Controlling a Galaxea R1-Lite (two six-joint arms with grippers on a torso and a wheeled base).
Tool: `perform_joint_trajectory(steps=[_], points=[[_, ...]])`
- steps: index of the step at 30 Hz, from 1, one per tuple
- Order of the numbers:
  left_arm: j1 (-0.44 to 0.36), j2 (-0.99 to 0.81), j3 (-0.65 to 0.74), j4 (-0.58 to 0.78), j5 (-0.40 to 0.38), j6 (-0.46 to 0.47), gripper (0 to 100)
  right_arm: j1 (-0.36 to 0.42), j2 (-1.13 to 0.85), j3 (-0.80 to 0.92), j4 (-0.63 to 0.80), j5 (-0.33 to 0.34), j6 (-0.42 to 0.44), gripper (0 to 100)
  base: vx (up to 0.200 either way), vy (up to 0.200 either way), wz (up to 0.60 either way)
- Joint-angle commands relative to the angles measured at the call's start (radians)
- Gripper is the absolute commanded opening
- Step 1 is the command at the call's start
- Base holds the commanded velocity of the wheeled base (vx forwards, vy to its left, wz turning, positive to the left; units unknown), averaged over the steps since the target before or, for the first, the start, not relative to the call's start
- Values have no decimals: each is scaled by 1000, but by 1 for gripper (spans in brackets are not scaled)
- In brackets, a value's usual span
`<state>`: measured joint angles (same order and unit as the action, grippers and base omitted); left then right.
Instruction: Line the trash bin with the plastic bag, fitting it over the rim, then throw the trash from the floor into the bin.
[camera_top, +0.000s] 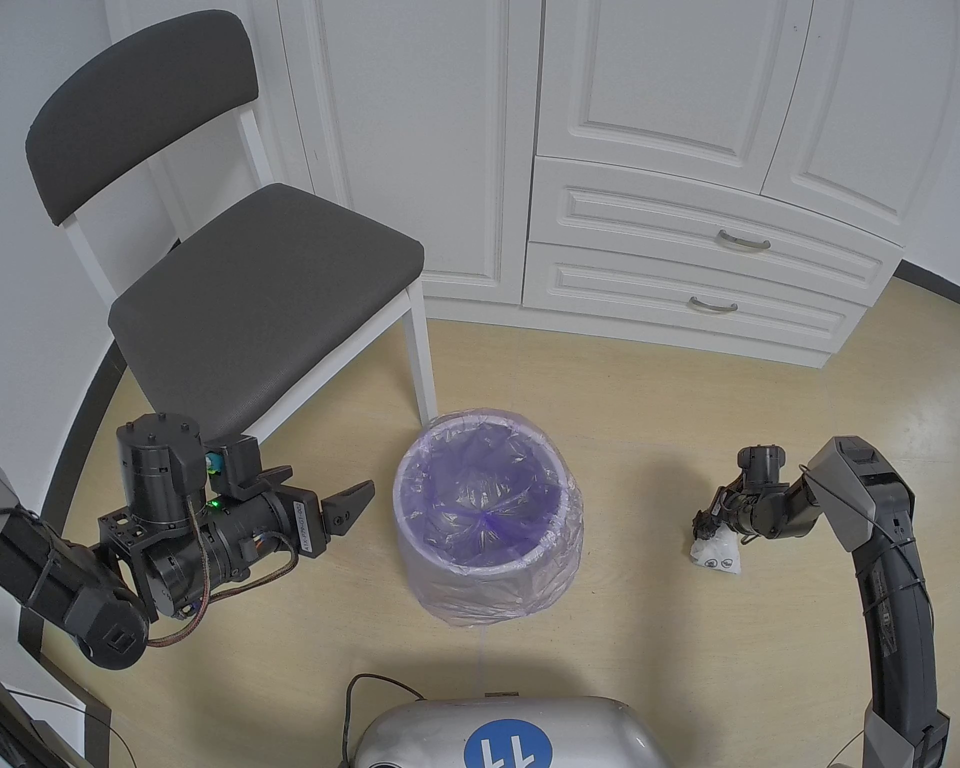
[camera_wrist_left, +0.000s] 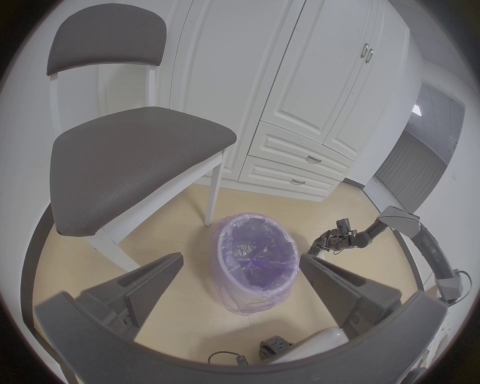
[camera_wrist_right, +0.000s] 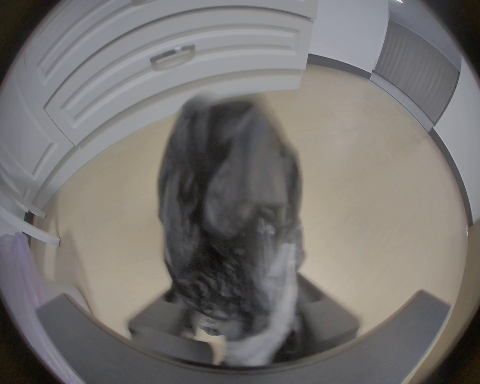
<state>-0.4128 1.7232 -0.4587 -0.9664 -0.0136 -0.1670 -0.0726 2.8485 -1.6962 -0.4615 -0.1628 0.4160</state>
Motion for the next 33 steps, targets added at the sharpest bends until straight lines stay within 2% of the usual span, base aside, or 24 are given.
perform_joint_trajectory(steps=[1, 13, 16, 20, 23, 25, 31, 33], points=[[3, -5, 0, 0, 0, 1, 100, 2, 18, -48, 35, -9, 3, 0, 0, 0, 0], [6, -19, -3, 0, 0, 1, 100, 40, 78, -135, 50, -4, -25, 0, 0, 0, 0], [6, -43, -1, 0, 0, 1, 100, 69, 86, -138, 60, -18, -42, 0, 0, 0, 0], [6, -100, 2, 5, -2, 1, 100, 83, 84, -135, 10, -90, -86, 0, 0, 0, 0], [6, -113, 2, 9, -2, 4, 100, 83, 81, -132, -16, -98, -103, 0, 0, 0, 0], [0, -163, 11, 12, -5, 34, 100, 82, 32, -51, -111, -138, -215, 0, 0, 0, 0], [-1, -218, 23, 17, -6, 57, 100, 108, -138, 171, -220, -158, -306, 0, 0, 0, 0], [-3, -235, 23, 18, -6, 57, 100, 132, -268, 340, -238, -149, -336, 0, 0, 0, 0]])
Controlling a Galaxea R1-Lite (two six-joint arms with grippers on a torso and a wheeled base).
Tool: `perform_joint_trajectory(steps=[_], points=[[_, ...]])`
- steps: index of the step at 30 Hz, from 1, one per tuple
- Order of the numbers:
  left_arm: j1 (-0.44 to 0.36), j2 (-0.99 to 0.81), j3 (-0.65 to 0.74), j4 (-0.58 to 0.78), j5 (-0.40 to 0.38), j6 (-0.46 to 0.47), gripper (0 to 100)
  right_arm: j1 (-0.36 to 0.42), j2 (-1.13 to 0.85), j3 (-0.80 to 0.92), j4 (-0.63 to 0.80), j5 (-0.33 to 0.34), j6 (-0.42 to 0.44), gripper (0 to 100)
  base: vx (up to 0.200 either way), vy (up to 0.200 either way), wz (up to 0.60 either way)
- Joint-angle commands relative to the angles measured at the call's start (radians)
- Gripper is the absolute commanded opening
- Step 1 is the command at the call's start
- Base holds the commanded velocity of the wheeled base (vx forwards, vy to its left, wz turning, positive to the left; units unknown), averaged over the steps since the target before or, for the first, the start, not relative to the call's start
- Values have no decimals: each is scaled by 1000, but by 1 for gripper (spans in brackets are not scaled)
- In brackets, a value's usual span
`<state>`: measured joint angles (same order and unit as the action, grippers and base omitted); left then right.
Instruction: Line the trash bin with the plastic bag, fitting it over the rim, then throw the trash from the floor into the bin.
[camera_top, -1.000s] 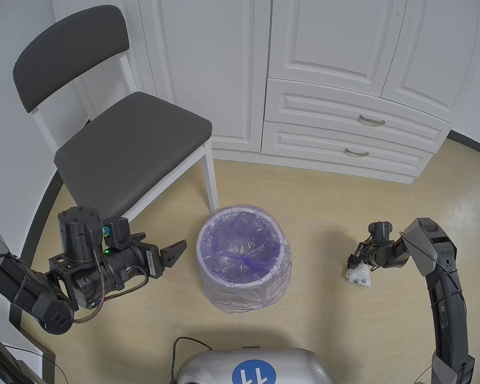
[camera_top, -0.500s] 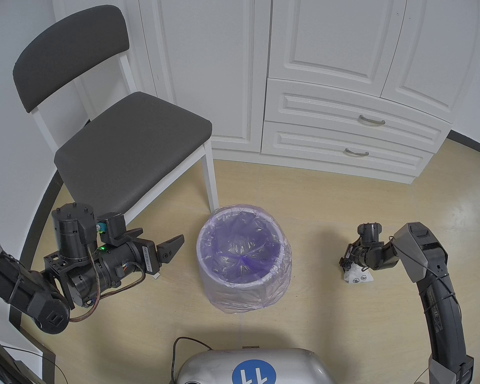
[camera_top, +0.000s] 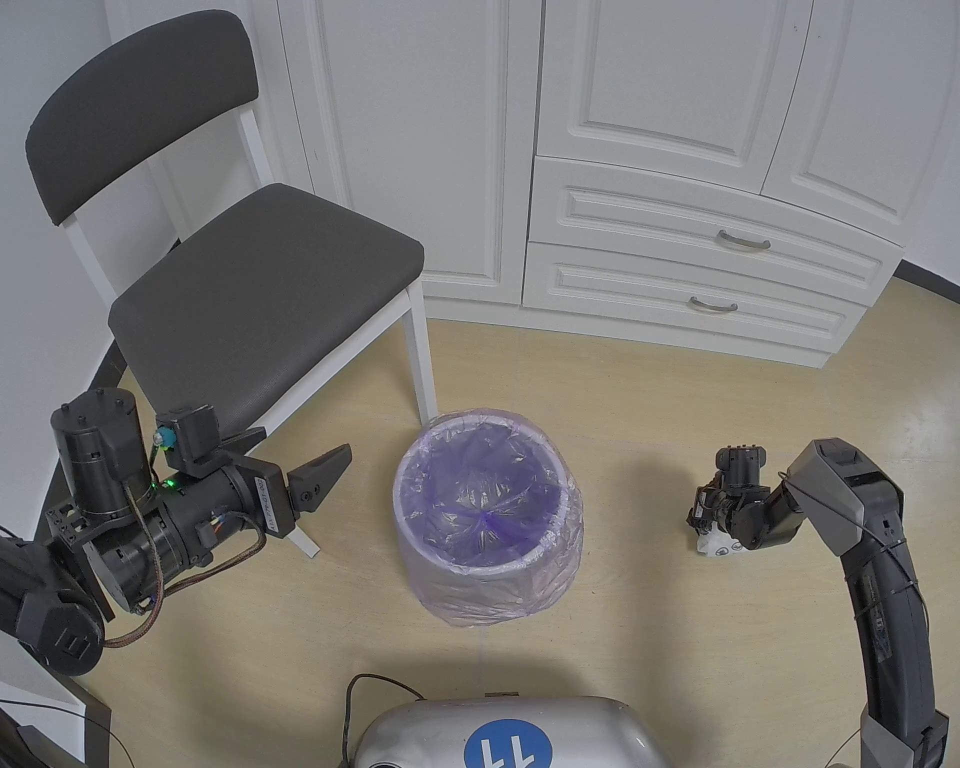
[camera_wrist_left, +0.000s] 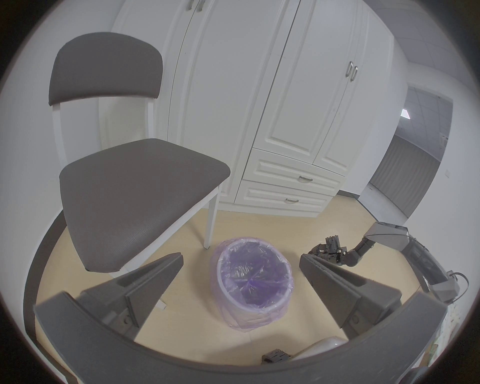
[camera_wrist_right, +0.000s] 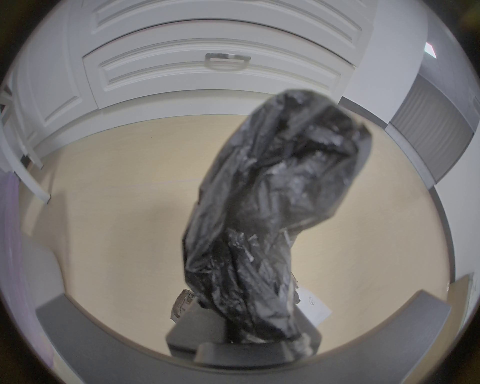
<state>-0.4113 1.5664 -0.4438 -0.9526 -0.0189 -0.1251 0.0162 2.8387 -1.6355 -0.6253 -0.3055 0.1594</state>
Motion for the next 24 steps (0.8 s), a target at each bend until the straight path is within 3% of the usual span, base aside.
perform_joint_trajectory(steps=[1, 8, 21, 24], points=[[-4, -86, 8, 5, -1, 15, 100, 53, -306, 335, -76, -3, -96, 0, 0, 0, 0], [-3, -135, -1, 43, -1, 16, 100, 114, -573, 579, -82, -1, -172, 0, 0, 0, 0], [-9, -238, -29, 127, -1, 16, 100, 237, -963, 841, -82, -3, -245, 0, 0, 0, 0], [-12, -266, -29, 135, -1, 33, 100, 298, -1107, 922, -80, -3, -285, 0, 0, 0, 0]])
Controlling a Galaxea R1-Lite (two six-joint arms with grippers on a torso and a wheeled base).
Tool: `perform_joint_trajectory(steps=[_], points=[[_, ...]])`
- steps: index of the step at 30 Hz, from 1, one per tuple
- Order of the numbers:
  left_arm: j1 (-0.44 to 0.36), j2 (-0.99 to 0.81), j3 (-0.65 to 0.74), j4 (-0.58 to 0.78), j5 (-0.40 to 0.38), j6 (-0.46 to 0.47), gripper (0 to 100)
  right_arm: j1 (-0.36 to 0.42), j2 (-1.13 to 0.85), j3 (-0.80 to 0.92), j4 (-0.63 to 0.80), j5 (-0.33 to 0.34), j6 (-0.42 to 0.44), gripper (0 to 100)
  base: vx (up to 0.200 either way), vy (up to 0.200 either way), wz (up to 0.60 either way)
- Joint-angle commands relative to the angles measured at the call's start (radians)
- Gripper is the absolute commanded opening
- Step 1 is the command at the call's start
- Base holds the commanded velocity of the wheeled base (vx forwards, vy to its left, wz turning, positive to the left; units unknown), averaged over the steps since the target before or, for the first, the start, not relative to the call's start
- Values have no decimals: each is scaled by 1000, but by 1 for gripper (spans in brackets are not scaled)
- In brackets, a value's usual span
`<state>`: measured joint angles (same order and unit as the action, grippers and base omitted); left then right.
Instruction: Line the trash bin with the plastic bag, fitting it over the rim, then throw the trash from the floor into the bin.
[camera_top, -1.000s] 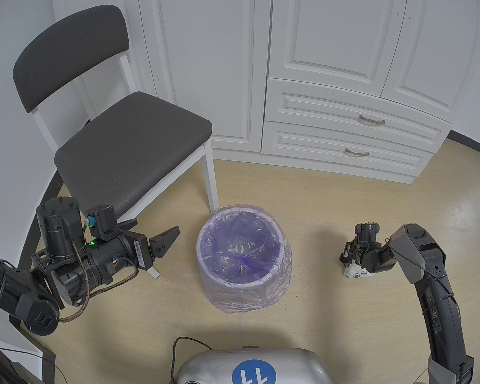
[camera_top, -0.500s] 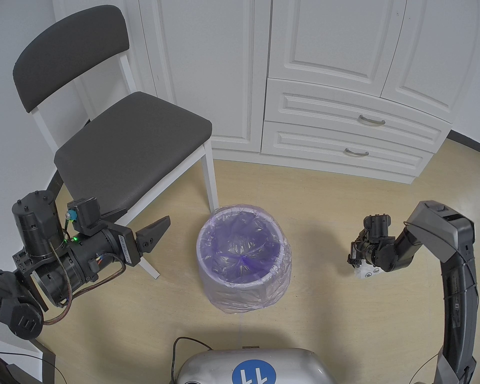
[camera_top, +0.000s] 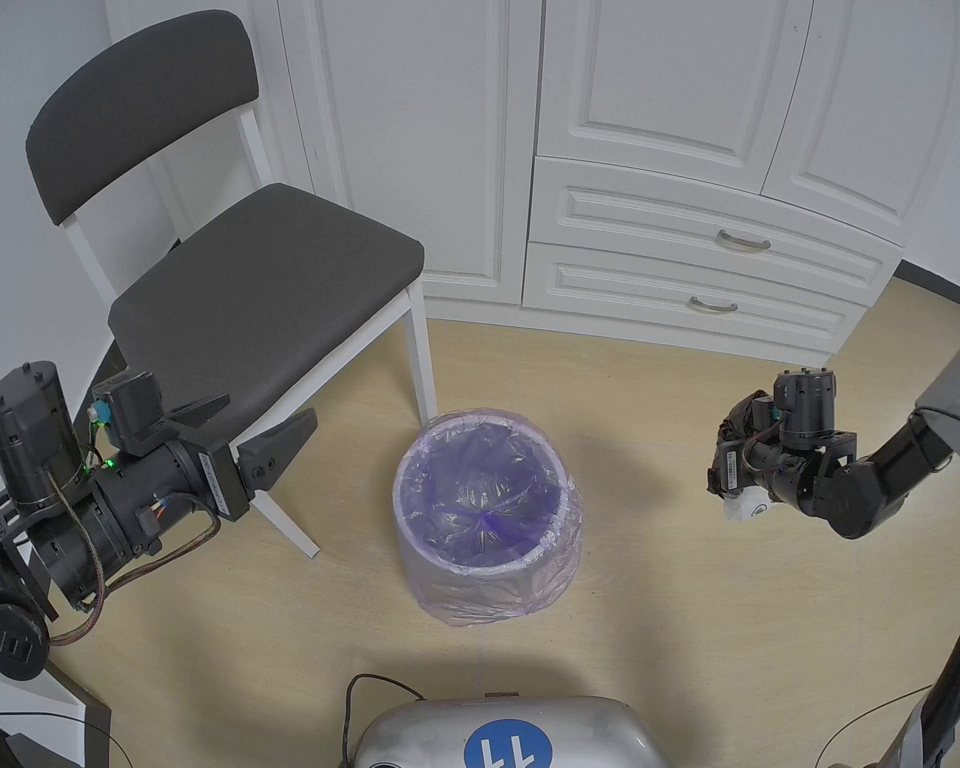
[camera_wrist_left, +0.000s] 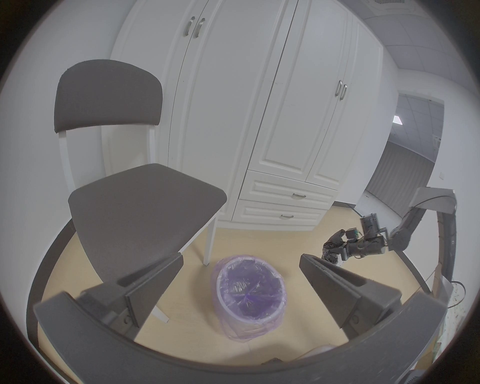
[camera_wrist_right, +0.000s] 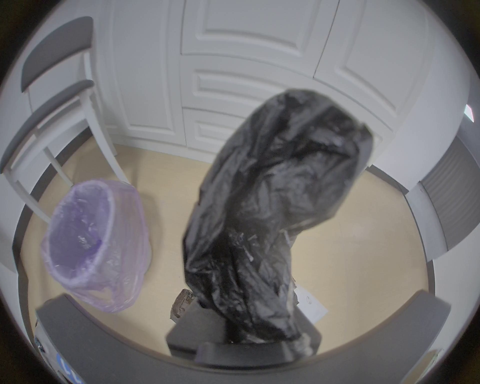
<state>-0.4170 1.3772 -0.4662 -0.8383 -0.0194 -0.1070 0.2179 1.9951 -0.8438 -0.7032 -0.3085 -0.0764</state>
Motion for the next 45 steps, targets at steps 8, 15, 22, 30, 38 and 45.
perform_joint_trajectory(steps=[8, 15, 22, 30, 38, 45], points=[[-23, -86, -17, 33, 7, 33, 100, 261, -487, 219, 2, -4, -79, 0, 0, 0, 0], [-25, -129, -17, 33, 12, 35, 100, 416, -598, 221, -4, -3, -69, 0, 0, 0, 0], [-25, -167, -17, 33, 12, 35, 100, 526, -509, 167, -130, 3, 35, 0, 0, 0, 0], [-20, -173, -25, 30, 10, 36, 100, 569, -216, 109, -513, 3, 87, 0, 0, 0, 0], [-25, -122, -83, 28, 9, 41, 100, 581, 73, -3, -820, 5, 96, 0, 0, 0, 0], [-16, -122, -85, 22, 12, 41, 100, 581, 221, -92, -868, 16, 148, 0, 0, 0, 0]])
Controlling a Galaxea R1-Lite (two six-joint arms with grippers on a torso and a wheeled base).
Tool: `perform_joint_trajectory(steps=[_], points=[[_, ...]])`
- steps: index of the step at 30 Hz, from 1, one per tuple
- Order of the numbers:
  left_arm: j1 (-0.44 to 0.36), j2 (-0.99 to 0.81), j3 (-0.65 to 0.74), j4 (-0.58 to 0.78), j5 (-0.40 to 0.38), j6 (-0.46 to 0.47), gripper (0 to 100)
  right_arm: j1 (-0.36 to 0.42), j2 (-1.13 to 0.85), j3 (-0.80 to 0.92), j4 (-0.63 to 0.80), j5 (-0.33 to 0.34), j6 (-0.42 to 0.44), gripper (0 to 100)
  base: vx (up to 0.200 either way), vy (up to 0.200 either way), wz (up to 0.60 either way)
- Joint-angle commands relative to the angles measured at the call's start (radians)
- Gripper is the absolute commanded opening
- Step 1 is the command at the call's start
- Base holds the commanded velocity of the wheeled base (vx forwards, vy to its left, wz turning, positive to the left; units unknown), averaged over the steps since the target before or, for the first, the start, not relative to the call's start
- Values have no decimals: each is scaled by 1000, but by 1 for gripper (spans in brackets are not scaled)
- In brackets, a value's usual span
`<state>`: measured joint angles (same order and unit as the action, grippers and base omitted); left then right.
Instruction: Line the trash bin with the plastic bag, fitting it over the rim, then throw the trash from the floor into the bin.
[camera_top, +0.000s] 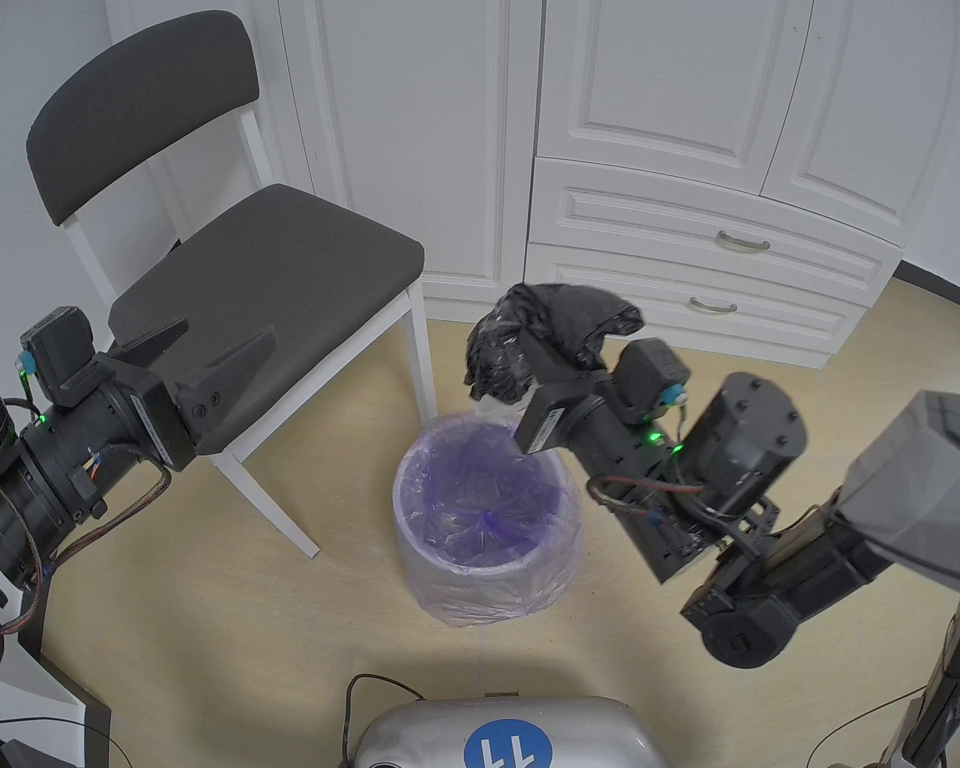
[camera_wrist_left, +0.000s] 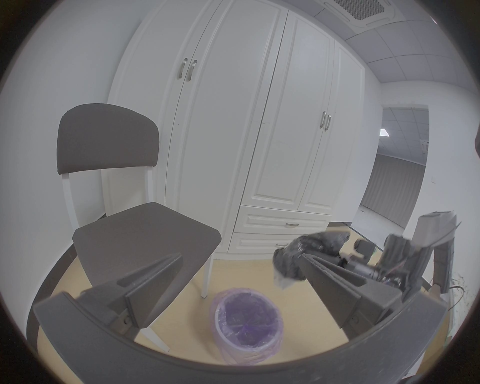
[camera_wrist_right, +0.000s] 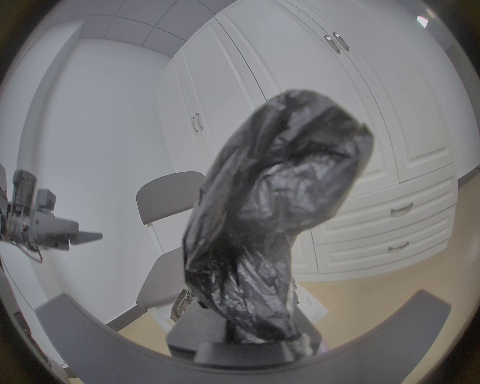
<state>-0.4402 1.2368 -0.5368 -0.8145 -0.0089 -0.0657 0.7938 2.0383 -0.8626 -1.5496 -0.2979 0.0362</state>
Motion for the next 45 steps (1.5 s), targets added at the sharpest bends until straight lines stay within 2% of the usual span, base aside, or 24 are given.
perform_joint_trajectory(steps=[1, 9, 20, 29, 30, 33, 45], points=[[8, 18, -14, -2, 1, 0, 100, 5, 178, -73, -21, 5, 36, 0, 0, 0, 0], [23, 6, -11, 0, 1, 0, 100, -18, 341, -159, -21, 20, 110, 0, 0, 0, 0], [61, 12, -18, -2, -2, 1, 100, -64, 470, -220, -21, 51, 120, 0, 0, 0, 0], [66, 12, -20, -2, -2, 1, 100, -68, 583, -311, 42, 51, 218, 0, 0, 0, 0], [66, 10, -20, -2, -2, 1, 100, -79, 608, -342, 65, 49, 260, 0, 0, 0, 0], [66, 9, -20, -2, -2, 3, 100, -94, 648, -398, 91, 43, 292, 0, 0, 0, 0], [66, 13, -20, -2, -2, 3, 100, -120, 720, -467, 115, 40, 295, 0, 0, 0, 0]])
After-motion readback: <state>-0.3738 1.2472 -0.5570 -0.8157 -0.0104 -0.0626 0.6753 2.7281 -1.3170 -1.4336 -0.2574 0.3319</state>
